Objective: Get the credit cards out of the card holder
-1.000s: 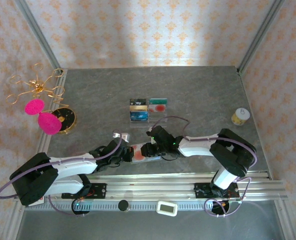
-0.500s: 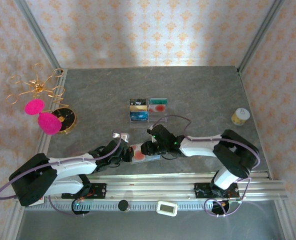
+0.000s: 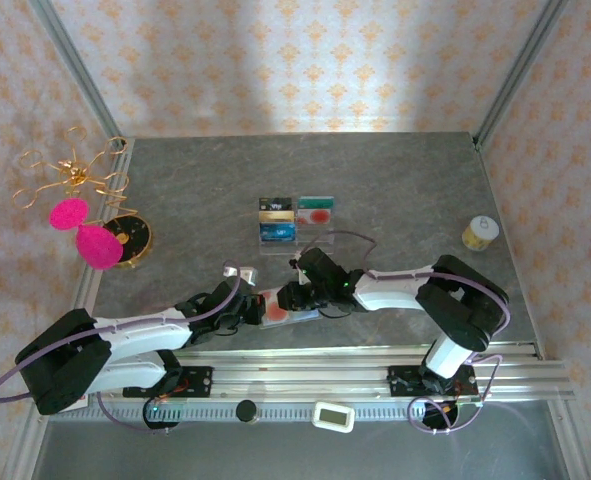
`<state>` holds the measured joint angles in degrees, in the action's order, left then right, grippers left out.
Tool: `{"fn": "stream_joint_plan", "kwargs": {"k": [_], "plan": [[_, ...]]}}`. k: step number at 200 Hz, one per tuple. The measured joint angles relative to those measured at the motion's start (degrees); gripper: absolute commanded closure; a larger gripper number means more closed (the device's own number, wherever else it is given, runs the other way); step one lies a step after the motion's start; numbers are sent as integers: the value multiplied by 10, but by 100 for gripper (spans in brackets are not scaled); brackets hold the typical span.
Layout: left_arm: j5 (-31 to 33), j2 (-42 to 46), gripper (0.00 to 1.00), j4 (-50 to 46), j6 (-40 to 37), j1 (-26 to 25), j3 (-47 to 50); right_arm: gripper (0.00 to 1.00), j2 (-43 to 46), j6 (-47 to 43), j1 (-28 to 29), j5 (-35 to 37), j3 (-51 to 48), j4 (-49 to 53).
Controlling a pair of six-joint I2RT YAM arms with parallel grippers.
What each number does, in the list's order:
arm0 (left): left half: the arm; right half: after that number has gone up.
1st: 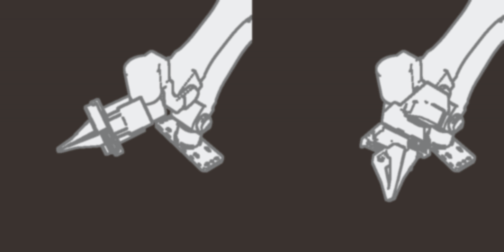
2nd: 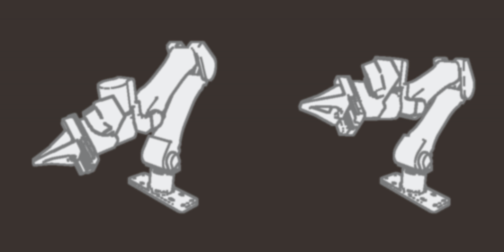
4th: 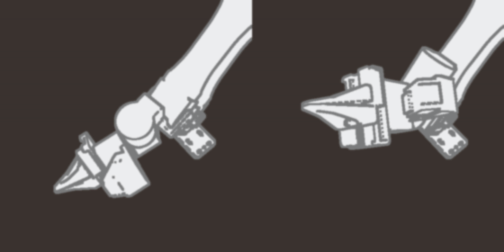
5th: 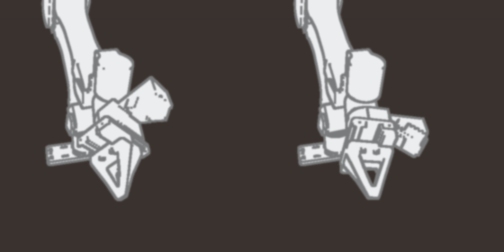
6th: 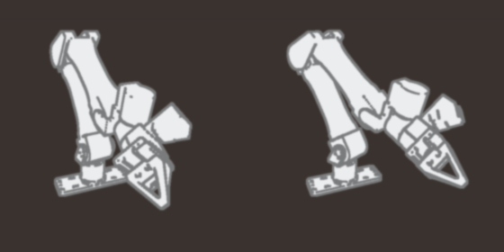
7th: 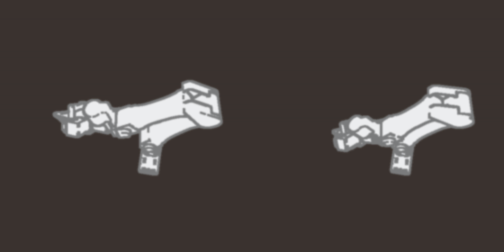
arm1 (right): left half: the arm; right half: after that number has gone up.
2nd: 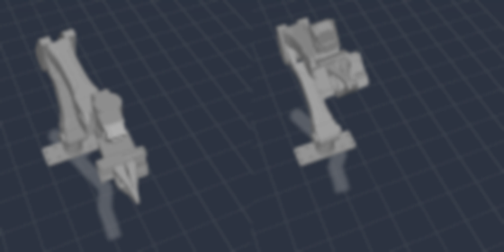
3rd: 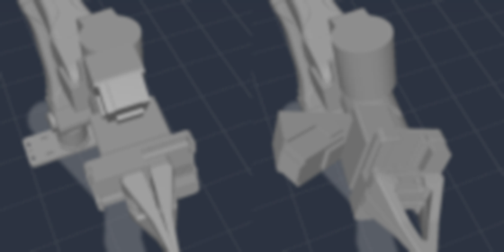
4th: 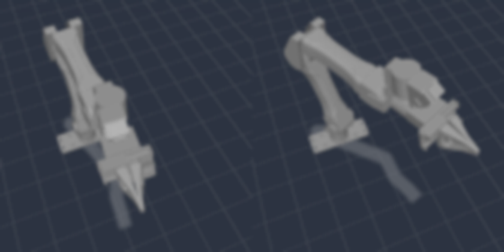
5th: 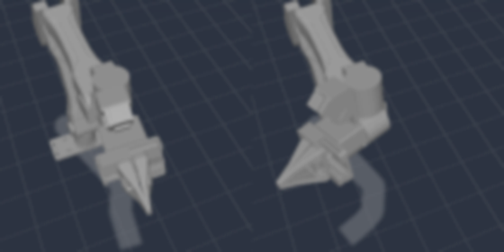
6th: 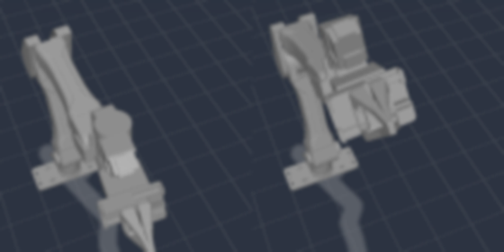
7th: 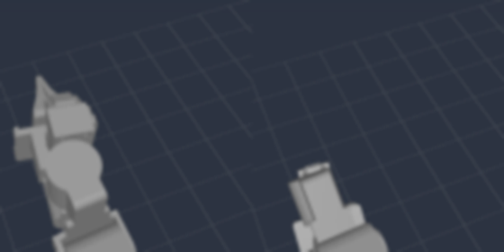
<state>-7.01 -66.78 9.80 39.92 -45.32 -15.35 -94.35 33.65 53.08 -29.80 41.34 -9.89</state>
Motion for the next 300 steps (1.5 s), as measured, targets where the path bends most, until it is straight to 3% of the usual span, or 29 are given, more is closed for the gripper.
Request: {"fn": "stream_joint_plan", "kwargs": {"k": [105,125,146,268,300], "plan": [[-2,-16,100,23,-9,0,0,80,-5,30,-6,-10,-21,-22],[-2,-20,100,28,-10,0,0,86,-10,35,-9,-17,-22,-27],[-2,-21,100,29,-10,0,0,100,-12,41,-12,-19,-25,-30],[-3,37,100,-21,-10,-2,-16,100,70,64,-15,17,-94,-30],[-16,7,100,1,-10,-19,-36,100,65,64,-15,19,-97,-31]]}}
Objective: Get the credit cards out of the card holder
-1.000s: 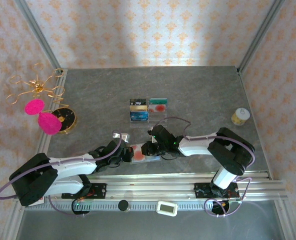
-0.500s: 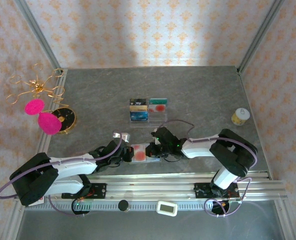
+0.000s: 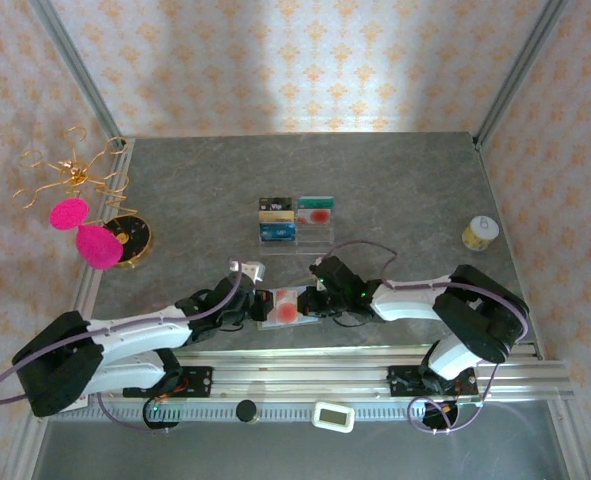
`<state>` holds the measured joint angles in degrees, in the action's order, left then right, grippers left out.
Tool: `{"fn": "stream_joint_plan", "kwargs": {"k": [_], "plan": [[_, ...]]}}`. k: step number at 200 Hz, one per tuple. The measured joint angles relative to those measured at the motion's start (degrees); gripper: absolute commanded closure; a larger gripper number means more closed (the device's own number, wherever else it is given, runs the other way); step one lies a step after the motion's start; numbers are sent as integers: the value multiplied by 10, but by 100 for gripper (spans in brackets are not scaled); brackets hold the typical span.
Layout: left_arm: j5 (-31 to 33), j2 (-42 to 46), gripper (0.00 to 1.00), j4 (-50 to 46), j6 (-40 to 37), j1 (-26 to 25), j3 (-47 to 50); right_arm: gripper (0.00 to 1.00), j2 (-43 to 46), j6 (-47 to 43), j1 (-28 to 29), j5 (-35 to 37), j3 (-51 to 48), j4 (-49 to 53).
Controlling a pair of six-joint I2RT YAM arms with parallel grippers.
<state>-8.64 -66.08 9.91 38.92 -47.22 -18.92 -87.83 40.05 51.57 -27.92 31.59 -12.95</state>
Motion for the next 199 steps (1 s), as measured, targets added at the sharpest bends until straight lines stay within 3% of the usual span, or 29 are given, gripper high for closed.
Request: {"fn": "stream_joint_plan", "kwargs": {"k": [47,64,79,110,125,143,156,199], "plan": [[-14,-76,100,30,0,-3,-5,100,-1,0,0,1,-5,-5],[-14,-82,100,37,0,-3,-6,84,-1,1,0,1,-6,-8],[-15,-83,100,37,0,-3,-6,76,-2,-1,0,-1,-7,-17],[-16,-84,100,37,0,-3,-6,73,-7,-2,0,-7,-7,-38],[-18,-86,100,40,0,-3,-5,75,-14,-2,0,-10,-5,-47],[-19,-87,100,42,0,-4,-5,93,-26,-7,0,-10,1,-52],[-18,-87,100,42,0,-4,-5,100,-30,-7,-2,-9,1,-52],[-18,-85,100,41,0,-4,-5,100,59,-29,-10,27,-33,-25]]}}
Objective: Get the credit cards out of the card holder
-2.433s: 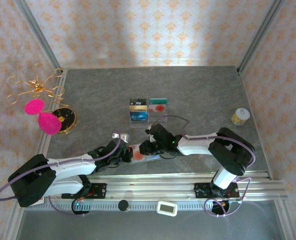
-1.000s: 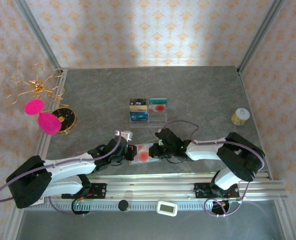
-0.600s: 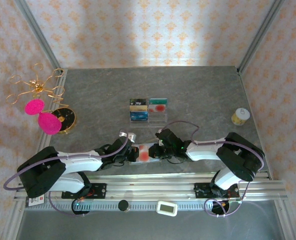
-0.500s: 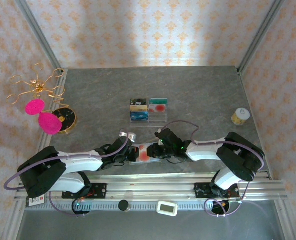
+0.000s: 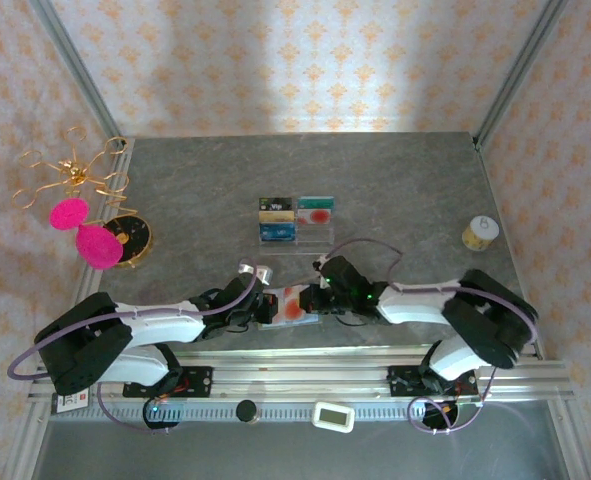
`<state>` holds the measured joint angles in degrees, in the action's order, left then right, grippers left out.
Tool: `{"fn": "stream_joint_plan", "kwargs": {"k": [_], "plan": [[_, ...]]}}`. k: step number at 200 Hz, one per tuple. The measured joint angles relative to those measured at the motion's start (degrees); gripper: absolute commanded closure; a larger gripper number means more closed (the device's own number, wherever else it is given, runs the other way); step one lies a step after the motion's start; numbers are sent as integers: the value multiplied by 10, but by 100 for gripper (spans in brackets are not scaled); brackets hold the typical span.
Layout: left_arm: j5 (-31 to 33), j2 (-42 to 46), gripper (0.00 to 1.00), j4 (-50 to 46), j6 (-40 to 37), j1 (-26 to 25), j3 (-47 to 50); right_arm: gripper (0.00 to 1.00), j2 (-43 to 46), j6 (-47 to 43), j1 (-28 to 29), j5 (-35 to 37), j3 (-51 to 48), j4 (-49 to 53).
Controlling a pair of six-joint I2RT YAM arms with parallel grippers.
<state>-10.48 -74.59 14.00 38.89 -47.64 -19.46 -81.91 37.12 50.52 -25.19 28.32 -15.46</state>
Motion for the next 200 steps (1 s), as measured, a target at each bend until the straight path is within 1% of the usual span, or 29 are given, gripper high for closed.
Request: {"fn": "stream_joint_plan", "kwargs": {"k": [13,15,30,49,62,77,78,82,89,100,114,149,177,200], "plan": [[0,2,100,-2,0,0,0,100,56,-19,-2,21,-12,25],[0,3,98,-2,0,0,0,100,64,-22,-2,24,-12,30],[0,13,80,-13,0,0,-1,100,117,-50,-3,52,-9,61],[5,46,53,-30,-2,0,-11,100,165,-97,-8,96,26,116],[11,78,40,-38,-3,0,-21,100,178,-134,-23,116,67,142],[23,116,26,-46,1,0,-33,100,184,-187,-43,130,109,148],[23,118,24,-46,3,0,-34,100,185,-191,-45,132,113,148],[26,128,11,-49,-2,0,-37,100,186,-210,-48,135,123,148],[33,145,2,-57,-1,1,-42,100,186,-242,-53,137,141,148],[42,166,1,-70,3,2,-50,100,183,-290,-57,134,171,152],[57,188,1,-92,1,7,-61,100,165,-351,-69,112,220,164],[111,226,1,-154,-5,21,-92,100,62,-504,-112,50,372,226],[132,250,1,-181,-24,42,-111,100,-59,-629,-137,2,523,350],[140,259,1,-193,-40,66,-119,100,-157,-712,-151,-4,638,446]]}}
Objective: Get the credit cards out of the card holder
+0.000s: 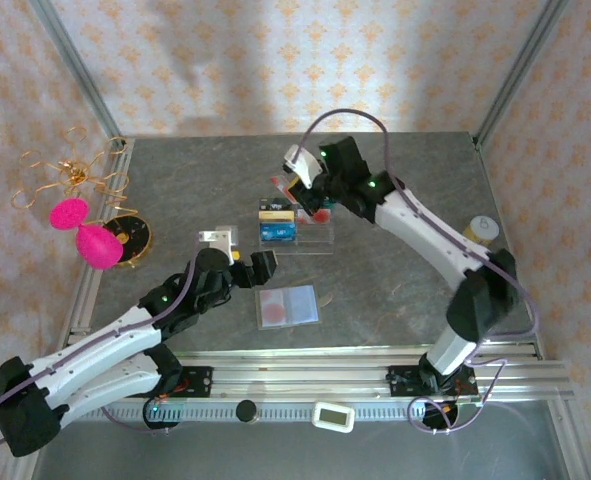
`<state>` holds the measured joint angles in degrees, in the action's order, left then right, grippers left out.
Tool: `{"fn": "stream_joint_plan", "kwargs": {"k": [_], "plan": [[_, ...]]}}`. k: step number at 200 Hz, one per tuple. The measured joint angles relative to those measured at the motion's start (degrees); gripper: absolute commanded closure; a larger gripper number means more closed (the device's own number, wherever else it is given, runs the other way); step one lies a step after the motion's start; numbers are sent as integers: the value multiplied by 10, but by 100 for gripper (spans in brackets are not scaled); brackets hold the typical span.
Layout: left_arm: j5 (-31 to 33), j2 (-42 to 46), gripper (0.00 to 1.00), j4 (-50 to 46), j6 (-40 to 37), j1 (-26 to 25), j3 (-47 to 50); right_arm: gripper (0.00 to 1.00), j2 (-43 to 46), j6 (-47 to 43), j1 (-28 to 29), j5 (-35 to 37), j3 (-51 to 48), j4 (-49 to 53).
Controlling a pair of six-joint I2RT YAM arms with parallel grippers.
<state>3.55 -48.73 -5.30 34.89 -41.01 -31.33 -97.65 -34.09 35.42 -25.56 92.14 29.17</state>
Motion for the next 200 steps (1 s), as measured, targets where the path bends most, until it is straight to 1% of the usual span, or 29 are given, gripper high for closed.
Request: {"fn": "stream_joint_plan", "kwargs": {"k": [31,54,92,117,155,200], "plan": [[5,-3,1,-10,-22,31,-7,100,-97,-99,-12,-6,123,114],[16,-6,1,-11,-38,37,-10,100,-127,-165,-19,-14,165,172],[36,-18,1,-10,-63,42,-20,100,-132,-253,-50,-56,168,235],[56,-24,1,-7,-76,47,-24,100,-132,-291,-68,-57,162,249],[73,-48,1,2,-85,57,-24,100,-152,-320,-70,-49,158,262],[73,-92,1,4,-88,63,-29,100,-162,-335,-70,-30,145,261]]}}
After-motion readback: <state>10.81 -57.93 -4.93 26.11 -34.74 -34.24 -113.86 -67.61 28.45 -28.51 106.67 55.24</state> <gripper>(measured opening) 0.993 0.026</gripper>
